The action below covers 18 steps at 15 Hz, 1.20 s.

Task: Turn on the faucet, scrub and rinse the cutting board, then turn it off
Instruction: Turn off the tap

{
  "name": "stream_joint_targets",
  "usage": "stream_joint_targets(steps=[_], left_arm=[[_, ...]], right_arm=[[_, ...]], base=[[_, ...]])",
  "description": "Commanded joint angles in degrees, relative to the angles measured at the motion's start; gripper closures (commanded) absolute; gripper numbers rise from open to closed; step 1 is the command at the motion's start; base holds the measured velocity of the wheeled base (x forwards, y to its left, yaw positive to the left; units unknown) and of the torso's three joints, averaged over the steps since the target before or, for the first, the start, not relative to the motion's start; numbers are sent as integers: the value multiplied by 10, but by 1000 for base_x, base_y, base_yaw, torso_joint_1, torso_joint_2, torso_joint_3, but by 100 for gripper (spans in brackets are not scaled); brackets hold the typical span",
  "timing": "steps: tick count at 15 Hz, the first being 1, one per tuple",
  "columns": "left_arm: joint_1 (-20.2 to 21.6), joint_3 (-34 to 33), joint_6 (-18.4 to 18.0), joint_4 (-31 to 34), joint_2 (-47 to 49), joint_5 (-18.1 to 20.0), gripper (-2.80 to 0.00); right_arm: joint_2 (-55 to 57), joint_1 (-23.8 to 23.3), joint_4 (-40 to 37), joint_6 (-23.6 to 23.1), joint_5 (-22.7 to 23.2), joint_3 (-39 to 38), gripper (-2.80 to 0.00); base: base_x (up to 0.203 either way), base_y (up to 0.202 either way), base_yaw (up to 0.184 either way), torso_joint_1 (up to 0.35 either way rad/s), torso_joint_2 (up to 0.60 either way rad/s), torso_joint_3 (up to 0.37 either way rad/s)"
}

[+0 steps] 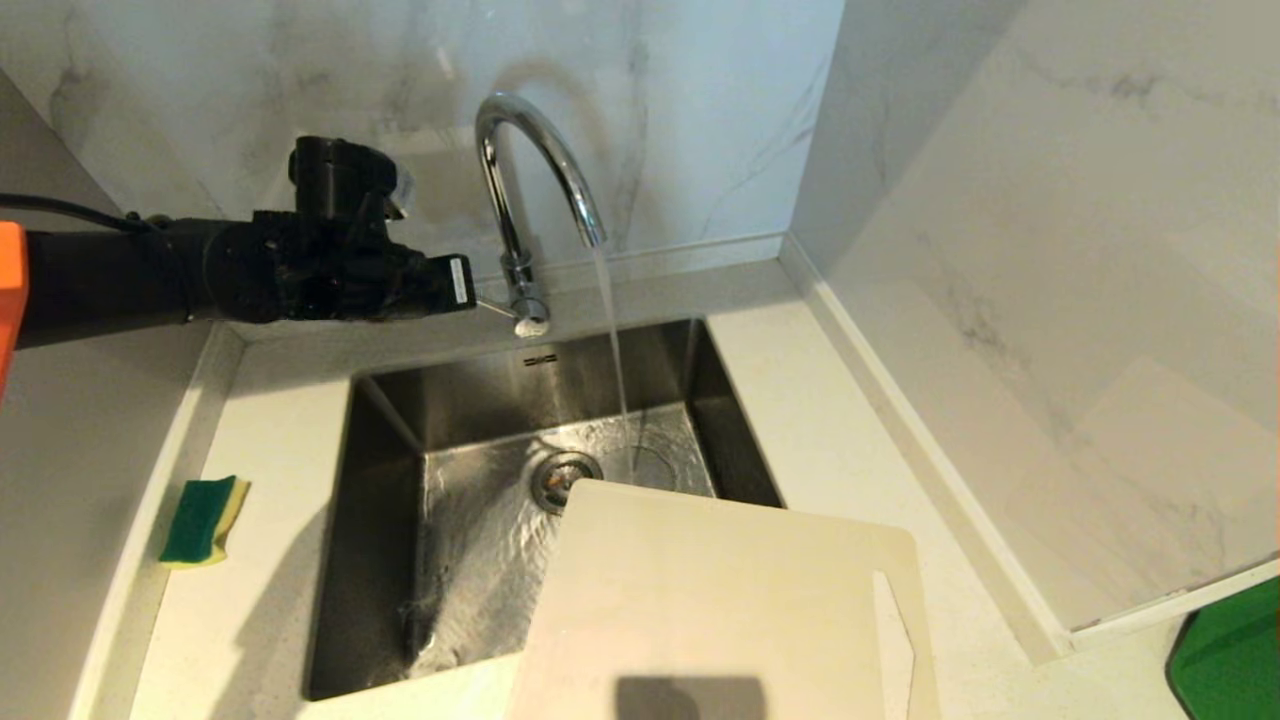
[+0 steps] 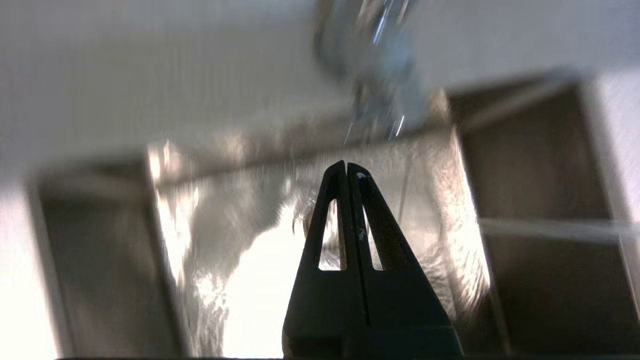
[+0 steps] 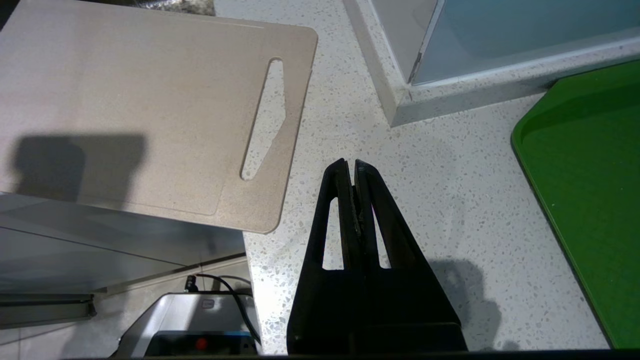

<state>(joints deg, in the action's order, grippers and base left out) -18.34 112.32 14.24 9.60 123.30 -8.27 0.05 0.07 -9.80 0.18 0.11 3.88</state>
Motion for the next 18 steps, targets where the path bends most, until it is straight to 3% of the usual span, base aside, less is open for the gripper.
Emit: stream_joint_targets(steps=[1, 5, 8, 18], left_arm=[[0, -1, 14, 38, -7, 1, 0], [0, 8, 14, 39, 15, 3, 0], [0, 9, 13, -18, 32, -1, 0], [12, 12, -21, -110, 65, -9, 0]], right_arm=[[0, 0, 0, 0, 1, 0, 0], [0, 0, 0, 0, 0, 0, 0], [0, 0, 0, 0, 0, 0, 0], [0, 0, 0, 0, 0, 0, 0]], base=[[0, 0, 0, 0, 0, 0], [0, 0, 0, 0, 0, 0], [0, 0, 0, 0, 0, 0], [0, 0, 0, 0, 0, 0]])
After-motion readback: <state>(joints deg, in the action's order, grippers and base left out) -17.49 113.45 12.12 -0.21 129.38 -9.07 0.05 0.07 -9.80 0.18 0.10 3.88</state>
